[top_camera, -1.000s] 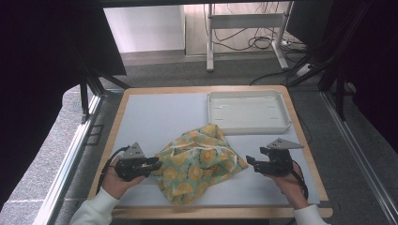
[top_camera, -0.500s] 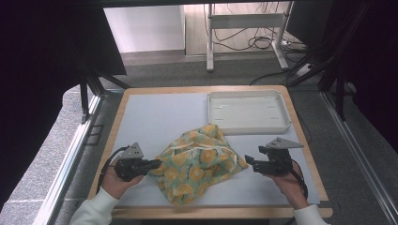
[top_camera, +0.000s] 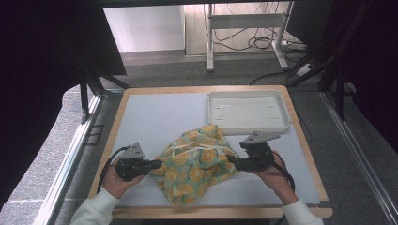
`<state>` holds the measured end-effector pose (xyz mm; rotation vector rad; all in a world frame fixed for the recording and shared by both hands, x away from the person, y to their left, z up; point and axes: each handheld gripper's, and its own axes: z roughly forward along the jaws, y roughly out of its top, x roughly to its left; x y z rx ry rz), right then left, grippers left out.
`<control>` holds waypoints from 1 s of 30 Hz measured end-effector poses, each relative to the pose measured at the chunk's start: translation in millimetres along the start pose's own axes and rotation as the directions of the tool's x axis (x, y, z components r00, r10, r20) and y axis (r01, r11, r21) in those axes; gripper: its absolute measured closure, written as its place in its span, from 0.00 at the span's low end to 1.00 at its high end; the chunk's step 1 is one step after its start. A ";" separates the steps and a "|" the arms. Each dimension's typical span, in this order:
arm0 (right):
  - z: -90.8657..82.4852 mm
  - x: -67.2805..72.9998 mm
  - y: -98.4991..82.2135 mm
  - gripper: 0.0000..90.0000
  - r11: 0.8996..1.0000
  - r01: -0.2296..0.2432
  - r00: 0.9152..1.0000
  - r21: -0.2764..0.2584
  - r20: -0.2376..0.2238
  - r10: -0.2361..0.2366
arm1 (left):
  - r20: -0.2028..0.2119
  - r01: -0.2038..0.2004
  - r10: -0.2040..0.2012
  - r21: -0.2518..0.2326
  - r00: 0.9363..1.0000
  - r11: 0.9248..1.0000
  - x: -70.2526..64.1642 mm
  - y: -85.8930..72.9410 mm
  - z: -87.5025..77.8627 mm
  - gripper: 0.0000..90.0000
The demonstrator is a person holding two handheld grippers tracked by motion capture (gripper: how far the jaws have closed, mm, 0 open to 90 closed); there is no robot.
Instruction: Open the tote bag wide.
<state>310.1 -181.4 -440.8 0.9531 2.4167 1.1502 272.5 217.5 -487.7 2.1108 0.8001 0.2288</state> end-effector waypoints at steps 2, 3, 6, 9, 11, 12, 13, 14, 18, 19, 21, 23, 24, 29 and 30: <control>7.7 5.1 6.4 0.33 1.000 0.020 1.000 0.006 -0.014 -0.020 | -0.001 0.002 -0.002 0.000 1.000 1.000 0.1 0.1 0.0 1.00; 11.2 7.8 9.5 0.33 0.999 0.032 0.999 0.008 -0.025 -0.032 | -0.001 0.002 -0.002 -0.001 1.000 1.000 0.2 0.1 0.0 1.00; 17.5 12.4 14.2 0.33 0.998 0.054 0.998 0.016 -0.033 -0.053 | -0.001 0.002 -0.002 -0.002 1.000 1.000 0.4 0.0 -0.4 1.00; 27.2 18.3 19.3 0.32 0.996 0.082 0.996 0.035 -0.040 -0.081 | -0.002 0.004 -0.004 -0.003 1.000 1.000 1.0 -0.5 -0.6 1.00; 32.7 21.7 21.2 0.32 0.995 0.094 0.995 0.042 -0.045 -0.092 | -0.002 0.005 -0.005 -0.003 1.000 1.000 1.3 -0.7 -0.7 1.00; 35.1 23.0 21.9 0.32 0.994 0.100 0.994 0.046 -0.050 -0.098 | -0.002 0.006 -0.006 -0.004 1.000 1.000 1.4 -0.8 -0.8 1.00; 37.2 24.1 22.4 0.32 0.993 0.102 0.994 0.051 -0.052 -0.099 | -0.002 0.007 -0.007 -0.004 1.000 1.000 1.4 -0.8 -0.7 1.00; 39.6 24.7 22.8 0.32 0.993 0.106 0.993 0.055 -0.055 -0.103 | -0.003 0.006 -0.006 -0.004 1.000 1.000 1.4 -0.8 -0.7 1.00; 49.2 24.4 22.4 0.32 0.991 0.108 0.992 0.083 -0.067 -0.103 | -0.003 0.004 -0.004 -0.004 1.000 1.000 1.3 -0.8 -0.4 1.00; 51.4 23.6 21.8 0.34 0.990 0.109 0.992 0.091 -0.076 -0.102 | -0.002 0.004 -0.004 -0.003 1.000 1.000 1.3 -0.8 -0.4 1.00; 55.5 22.8 20.4 0.37 0.988 0.112 0.991 0.105 -0.088 -0.103 | -0.003 0.004 -0.004 -0.003 1.000 1.000 1.4 -0.8 -0.3 1.00; 57.1 22.8 19.2 0.45 0.986 0.121 0.990 0.111 -0.087 -0.112 | -0.003 0.005 -0.005 -0.004 1.000 1.000 1.7 -0.9 -0.3 1.00; 57.3 23.1 18.7 0.49 0.986 0.127 0.990 0.110 -0.081 -0.118 | -0.003 0.006 -0.006 -0.003 1.000 1.000 1.9 -0.9 -0.3 1.00; 56.7 23.7 15.6 0.69 0.985 0.137 0.990 0.102 -0.056 -0.131 | -0.004 0.008 -0.008 -0.004 1.000 1.000 1.6 -1.1 -0.6 1.00; 56.2 23.6 15.3 0.72 0.986 0.135 0.990 0.101 -0.056 -0.130 | -0.006 0.008 -0.008 -0.005 1.000 1.000 1.6 -1.0 -0.9 1.00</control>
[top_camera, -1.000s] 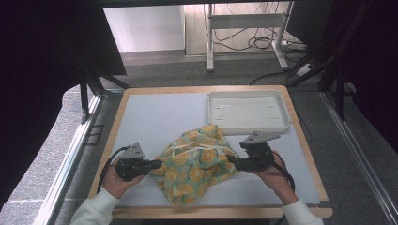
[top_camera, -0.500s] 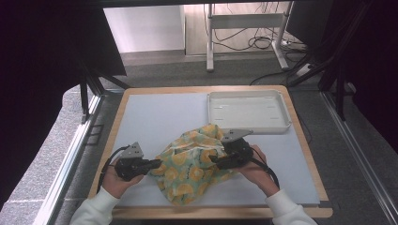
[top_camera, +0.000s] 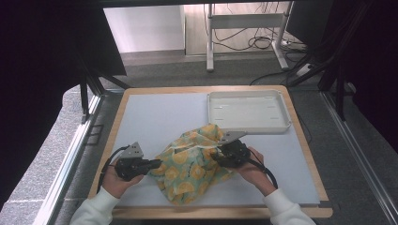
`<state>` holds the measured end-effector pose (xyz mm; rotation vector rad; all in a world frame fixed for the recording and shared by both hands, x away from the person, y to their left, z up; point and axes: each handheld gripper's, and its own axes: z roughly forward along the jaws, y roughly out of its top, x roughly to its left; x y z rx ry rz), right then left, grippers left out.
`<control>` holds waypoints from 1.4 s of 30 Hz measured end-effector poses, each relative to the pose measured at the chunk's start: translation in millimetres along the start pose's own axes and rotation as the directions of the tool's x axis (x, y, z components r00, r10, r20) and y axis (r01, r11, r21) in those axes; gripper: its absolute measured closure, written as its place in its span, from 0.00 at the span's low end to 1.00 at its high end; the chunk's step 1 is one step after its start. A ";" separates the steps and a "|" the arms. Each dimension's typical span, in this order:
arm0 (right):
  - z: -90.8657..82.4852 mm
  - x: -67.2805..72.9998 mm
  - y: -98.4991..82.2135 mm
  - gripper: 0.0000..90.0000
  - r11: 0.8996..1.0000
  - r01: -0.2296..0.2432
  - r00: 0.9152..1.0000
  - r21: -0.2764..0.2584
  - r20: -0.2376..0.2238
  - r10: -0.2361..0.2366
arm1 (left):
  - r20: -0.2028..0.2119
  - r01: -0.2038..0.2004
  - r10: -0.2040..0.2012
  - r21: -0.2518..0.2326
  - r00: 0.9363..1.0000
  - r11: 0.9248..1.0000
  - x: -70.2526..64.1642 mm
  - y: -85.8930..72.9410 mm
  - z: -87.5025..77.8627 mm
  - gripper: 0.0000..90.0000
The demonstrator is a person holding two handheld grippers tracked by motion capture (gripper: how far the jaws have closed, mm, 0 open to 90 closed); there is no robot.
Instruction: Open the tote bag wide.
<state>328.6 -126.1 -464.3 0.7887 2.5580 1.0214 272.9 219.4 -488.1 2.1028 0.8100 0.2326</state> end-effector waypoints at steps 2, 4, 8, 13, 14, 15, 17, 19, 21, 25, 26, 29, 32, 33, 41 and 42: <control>-1.7 -0.1 -0.2 0.77 1.000 -0.002 1.000 -0.011 0.006 0.002 | 0.000 0.001 -0.001 -0.002 1.000 1.000 0.0 0.1 -0.2 1.00; -3.7 -0.3 0.0 0.81 1.000 -0.005 1.000 -0.026 0.010 0.005 | -0.001 0.000 0.000 -0.003 1.000 1.000 0.2 0.1 -0.4 1.00; -9.4 -3.9 -0.5 0.91 0.997 -0.034 0.999 -0.069 0.000 0.035 | -0.005 0.001 -0.001 -0.010 1.000 1.000 0.4 0.0 -1.1 1.00; -14.8 -4.8 -1.0 0.95 0.993 -0.045 0.999 -0.112 -0.003 0.045 | -0.009 0.003 -0.003 -0.022 1.000 1.000 -0.4 0.5 -2.6 1.00; -16.1 -4.5 -0.8 0.95 0.992 -0.046 0.999 -0.121 -0.004 0.046 | -0.010 0.001 -0.001 -0.027 1.000 1.000 -1.2 0.7 -3.3 1.00; -18.0 -4.0 -0.5 0.95 0.990 -0.044 0.999 -0.132 -0.007 0.044 | -0.011 -0.003 0.003 -0.034 1.000 0.999 -2.1 1.2 -4.4 1.00; -22.1 -1.8 0.1 0.96 0.988 -0.036 0.999 -0.152 -0.007 0.035 | -0.007 -0.010 0.010 -0.047 1.000 0.999 -4.5 2.1 -6.9 1.00; -26.7 0.4 -0.4 0.96 0.985 -0.032 0.999 -0.171 -0.011 0.030 | 0.001 -0.014 0.014 -0.064 1.000 0.998 -7.2 2.6 -9.7 1.00; -32.0 3.0 -2.3 0.96 0.982 -0.030 1.000 -0.187 -0.014 0.028 | 0.008 -0.020 0.021 -0.075 1.000 0.997 -9.9 2.6 -12.5 1.00; -43.7 8.7 -9.0 0.95 0.975 -0.022 1.000 -0.220 -0.024 0.017 | 0.021 -0.037 0.039 -0.093 0.999 0.995 -16.7 2.2 -17.8 1.00; -46.3 10.5 -10.8 0.95 0.975 -0.017 1.000 -0.224 -0.025 0.011 | 0.023 -0.040 0.043 -0.094 0.999 0.995 -17.9 2.2 -18.4 1.00; -52.4 16.1 -15.9 0.95 0.973 -0.011 0.999 -0.230 -0.040 0.002 | 0.037 -0.046 0.050 -0.096 0.998 0.994 -21.8 1.6 -19.3 1.00; -56.9 21.9 -22.4 0.94 0.972 0.001 0.998 -0.233 -0.054 -0.014 | 0.054 -0.050 0.055 -0.088 0.997 0.995 -24.9 0.2 -18.2 1.00; -57.9 23.3 -24.5 0.94 0.973 0.004 0.998 -0.229 -0.060 -0.018 | 0.059 -0.052 0.057 -0.081 0.997 0.995 -26.2 -0.8 -17.0 1.00; -59.8 33.7 -51.9 0.93 0.982 -0.003 0.992 -0.188 -0.126 -0.021 | 0.098 -0.069 0.073 -0.042 0.993 0.997 -34.6 -6.9 -12.1 0.99; -59.5 35.5 -55.2 0.93 0.984 0.002 0.991 -0.178 -0.133 -0.026 | 0.099 -0.072 0.075 -0.039 0.992 0.997 -35.4 -7.8 -11.8 0.99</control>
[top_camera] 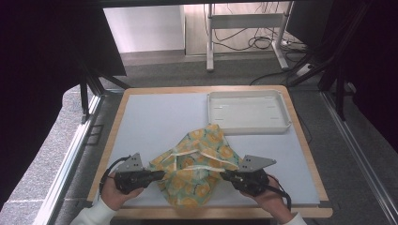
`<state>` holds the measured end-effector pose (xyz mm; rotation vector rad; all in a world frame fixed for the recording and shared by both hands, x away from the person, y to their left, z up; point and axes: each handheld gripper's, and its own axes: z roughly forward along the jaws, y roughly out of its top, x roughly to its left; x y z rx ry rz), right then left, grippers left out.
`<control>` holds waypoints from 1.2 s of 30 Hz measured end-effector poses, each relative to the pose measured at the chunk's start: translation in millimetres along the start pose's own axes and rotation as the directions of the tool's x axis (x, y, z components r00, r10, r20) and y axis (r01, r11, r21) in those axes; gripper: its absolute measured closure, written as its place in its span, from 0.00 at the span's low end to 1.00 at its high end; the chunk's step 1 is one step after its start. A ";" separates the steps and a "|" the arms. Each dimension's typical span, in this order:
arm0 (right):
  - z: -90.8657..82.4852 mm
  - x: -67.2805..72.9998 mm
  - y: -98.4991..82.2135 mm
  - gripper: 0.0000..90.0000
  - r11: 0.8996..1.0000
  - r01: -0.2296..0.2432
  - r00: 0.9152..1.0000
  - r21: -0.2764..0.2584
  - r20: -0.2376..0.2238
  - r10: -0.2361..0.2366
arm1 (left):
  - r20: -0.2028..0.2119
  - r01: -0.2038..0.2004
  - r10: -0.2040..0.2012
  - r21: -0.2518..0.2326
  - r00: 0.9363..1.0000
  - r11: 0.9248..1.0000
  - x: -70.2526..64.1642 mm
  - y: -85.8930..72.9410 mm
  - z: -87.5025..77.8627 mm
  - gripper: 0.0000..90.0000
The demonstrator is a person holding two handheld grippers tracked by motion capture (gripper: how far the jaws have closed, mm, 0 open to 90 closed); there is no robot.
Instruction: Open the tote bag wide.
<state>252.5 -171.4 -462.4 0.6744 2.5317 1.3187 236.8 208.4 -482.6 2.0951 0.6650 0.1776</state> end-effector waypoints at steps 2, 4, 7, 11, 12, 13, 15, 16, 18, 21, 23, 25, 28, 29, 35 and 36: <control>-0.5 2.8 -4.2 0.93 1.000 0.005 1.000 0.014 -0.006 -0.005 | 0.009 -0.002 0.002 0.009 1.000 1.000 -1.9 -2.4 1.2 0.99; -1.1 6.3 -9.7 0.93 1.000 0.009 1.000 0.025 -0.017 -0.008 | 0.016 -0.003 0.003 0.019 1.000 1.000 -3.7 -5.1 2.9 0.99; -0.8 10.6 -17.6 0.92 0.999 0.012 0.999 0.043 -0.036 -0.011 | 0.028 -0.007 0.006 0.045 1.000 0.999 -5.5 -9.4 6.9 0.99; 4.3 13.9 -31.7 0.92 0.996 0.003 0.998 0.094 -0.058 0.002 | 0.046 0.000 -0.004 0.079 0.999 0.997 -8.1 -14.7 14.1 0.99; 5.8 14.4 -35.1 0.92 0.994 -0.003 0.998 0.105 -0.066 0.010 | 0.048 -0.002 -0.003 0.091 0.999 0.996 -8.7 -15.9 15.7 0.99; 7.5 15.0 -38.3 0.92 0.993 -0.011 0.997 0.117 -0.073 0.019 | 0.051 -0.001 -0.004 0.099 0.999 0.995 -9.4 -17.0 17.0 0.99; 10.5 16.0 -43.4 0.92 0.990 -0.011 0.996 0.138 -0.082 0.023 | 0.056 0.002 -0.008 0.113 0.998 0.994 -9.8 -19.1 19.1 0.99; 11.6 16.3 -45.2 0.92 0.989 -0.015 0.996 0.148 -0.086 0.028 | 0.058 0.008 -0.015 0.123 0.998 0.992 -9.5 -20.5 20.5 0.99; 13.8 15.6 -47.4 0.91 0.987 -0.020 0.995 0.161 -0.089 0.035 | 0.058 0.017 -0.025 0.140 0.998 0.990 -8.9 -22.6 22.8 0.99; 14.6 13.3 -47.9 0.89 0.985 -0.028 0.994 0.168 -0.095 0.045 | 0.051 0.033 -0.041 0.155 0.998 0.987 -7.8 -24.5 26.5 0.99; 13.5 12.8 -47.2 0.84 0.986 -0.032 0.993 0.166 -0.105 0.050 | 0.049 0.030 -0.039 0.168 0.998 0.985 -6.2 -24.9 27.1 0.99; 11.1 13.5 -45.8 0.76 0.987 -0.035 0.993 0.158 -0.104 0.052 | 0.045 0.042 -0.050 0.171 0.998 0.984 -5.6 -25.6 27.9 0.99; 3.0 14.4 -42.7 0.60 0.992 -0.055 0.993 0.115 -0.099 0.067 | 0.038 0.049 -0.056 0.184 0.998 0.982 -3.9 -27.3 28.8 0.99; -1.0 14.6 -41.5 0.58 0.993 -0.065 0.992 0.101 -0.102 0.075 | 0.036 0.050 -0.058 0.189 0.998 0.981 -3.4 -27.7 29.4 0.99; -32.1 11.0 -26.9 0.48 0.993 -0.121 0.988 -0.015 -0.095 0.119 | 0.040 0.048 -0.058 0.209 0.998 0.977 -1.7 -28.4 32.7 0.98; -34.2 8.2 -22.0 0.47 0.992 -0.122 0.990 -0.027 -0.072 0.119 | 0.040 0.049 -0.058 0.211 0.997 0.976 -1.5 -28.3 33.4 0.98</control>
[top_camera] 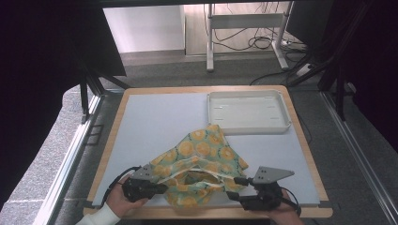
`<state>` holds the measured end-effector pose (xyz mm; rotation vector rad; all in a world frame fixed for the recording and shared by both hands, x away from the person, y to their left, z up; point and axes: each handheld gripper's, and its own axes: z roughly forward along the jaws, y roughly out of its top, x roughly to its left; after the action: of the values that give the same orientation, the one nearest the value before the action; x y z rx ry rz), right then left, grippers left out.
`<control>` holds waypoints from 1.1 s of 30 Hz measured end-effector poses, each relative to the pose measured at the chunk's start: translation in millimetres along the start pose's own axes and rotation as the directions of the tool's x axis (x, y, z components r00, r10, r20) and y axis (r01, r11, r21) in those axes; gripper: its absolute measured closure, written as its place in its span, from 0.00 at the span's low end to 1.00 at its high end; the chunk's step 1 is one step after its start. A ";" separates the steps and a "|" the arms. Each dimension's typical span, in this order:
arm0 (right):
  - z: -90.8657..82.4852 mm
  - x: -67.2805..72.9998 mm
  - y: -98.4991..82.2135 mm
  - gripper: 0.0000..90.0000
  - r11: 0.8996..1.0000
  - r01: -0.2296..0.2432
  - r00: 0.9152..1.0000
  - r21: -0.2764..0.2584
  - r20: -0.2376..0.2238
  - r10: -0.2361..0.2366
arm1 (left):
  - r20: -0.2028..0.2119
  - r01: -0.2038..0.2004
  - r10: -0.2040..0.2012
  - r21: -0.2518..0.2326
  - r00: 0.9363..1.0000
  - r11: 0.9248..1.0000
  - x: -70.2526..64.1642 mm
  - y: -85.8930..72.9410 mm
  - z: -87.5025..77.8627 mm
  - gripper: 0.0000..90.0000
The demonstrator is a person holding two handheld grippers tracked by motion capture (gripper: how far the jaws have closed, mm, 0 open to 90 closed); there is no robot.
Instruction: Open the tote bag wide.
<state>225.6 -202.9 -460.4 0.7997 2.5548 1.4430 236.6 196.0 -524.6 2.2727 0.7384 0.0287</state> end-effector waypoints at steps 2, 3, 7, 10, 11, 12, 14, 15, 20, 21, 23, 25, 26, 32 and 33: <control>1.4 -5.8 12.6 0.45 1.000 -0.005 0.999 -0.016 0.037 0.006 | 0.002 0.000 0.000 0.005 1.000 1.000 0.1 0.6 1.3 0.98; 3.6 -8.1 16.6 0.44 1.000 -0.001 0.999 -0.010 0.049 0.001 | 0.002 -0.004 0.004 0.009 1.000 1.000 0.4 0.9 1.7 0.98; 29.2 -20.6 34.5 0.41 0.999 0.022 0.998 0.042 0.064 -0.024 | 0.002 0.000 0.000 0.010 1.000 1.000 1.4 1.4 2.9 0.98; 51.2 -29.8 44.4 0.39 0.996 0.035 0.996 0.087 0.075 -0.042 | 0.003 -0.002 0.002 0.016 1.000 1.000 2.3 1.2 3.2 0.98; 57.8 -32.6 46.7 0.38 0.994 0.041 0.995 0.101 0.084 -0.050 | 0.002 -0.002 0.001 0.017 1.000 1.000 2.4 1.1 3.2 0.98; 63.8 -34.5 48.5 0.38 0.992 0.045 0.994 0.118 0.094 -0.057 | 0.001 -0.001 0.001 0.017 1.000 1.000 2.3 1.0 3.3 0.98; 74.0 -37.6 49.9 0.38 0.989 0.045 0.994 0.138 0.093 -0.058 | -0.001 0.001 -0.001 0.010 1.000 1.000 2.3 0.5 3.3 0.97; 79.1 -38.1 49.7 0.38 0.987 0.048 0.994 0.153 0.087 -0.062 | -0.001 0.002 -0.002 0.009 1.000 1.000 2.3 0.5 3.2 0.97; 86.2 -33.6 46.9 0.60 0.983 0.079 0.994 0.167 0.068 -0.091 | -0.005 0.000 0.000 0.003 1.000 1.000 2.2 0.7 2.9 0.96; 85.7 -32.7 46.7 0.69 0.983 0.081 0.993 0.162 0.070 -0.094 | -0.007 0.000 0.000 0.000 1.000 1.000 2.2 0.9 2.8 0.96; 83.9 -32.7 46.6 0.82 0.986 0.075 0.994 0.146 0.063 -0.085 | -0.012 -0.003 0.003 -0.006 1.000 1.000 2.0 1.2 2.3 0.94; 81.3 -33.6 46.4 0.90 0.990 0.066 0.996 0.125 0.059 -0.074 | -0.016 -0.008 0.007 -0.024 1.000 1.000 1.2 1.8 -0.4 0.91; 79.6 -34.0 46.2 0.93 0.991 0.061 0.996 0.115 0.058 -0.068 | -0.016 -0.009 0.009 -0.038 1.000 0.999 0.5 2.4 -2.4 0.88; 71.0 -34.3 44.3 0.97 0.995 0.061 0.996 0.074 0.062 -0.065 | -0.025 -0.021 0.017 -0.158 1.000 0.987 -7.9 8.9 -24.7 0.63; 70.0 -34.1 44.2 0.97 0.996 0.062 0.996 0.072 0.062 -0.066 | -0.029 -0.024 0.020 -0.179 0.999 0.984 -9.5 10.4 -29.2 0.60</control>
<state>295.6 -147.5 -467.9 0.7526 2.5706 1.2954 227.1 204.0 -494.7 2.1122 0.6959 0.1312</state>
